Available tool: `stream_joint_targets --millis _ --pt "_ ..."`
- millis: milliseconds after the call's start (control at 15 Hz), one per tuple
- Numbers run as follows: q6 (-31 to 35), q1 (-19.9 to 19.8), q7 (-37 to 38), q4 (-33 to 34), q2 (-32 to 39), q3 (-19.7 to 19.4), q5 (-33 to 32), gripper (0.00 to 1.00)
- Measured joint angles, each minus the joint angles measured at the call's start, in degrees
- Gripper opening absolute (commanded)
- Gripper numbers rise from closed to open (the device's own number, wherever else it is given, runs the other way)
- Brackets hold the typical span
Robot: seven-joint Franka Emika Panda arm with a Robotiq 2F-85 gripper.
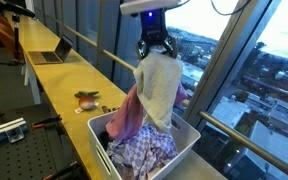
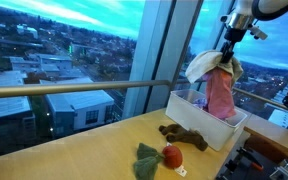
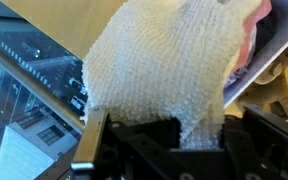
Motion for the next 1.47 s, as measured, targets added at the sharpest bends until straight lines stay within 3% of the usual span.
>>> stream_joint_targets --millis 800,1467 --pt "3.2 -5.4 -13.7 3.8 15.1 -0.1 11.8 0.00" --pt "3.1 -8.3 -18.0 3.9 16.9 -0.1 12.5 0.00"
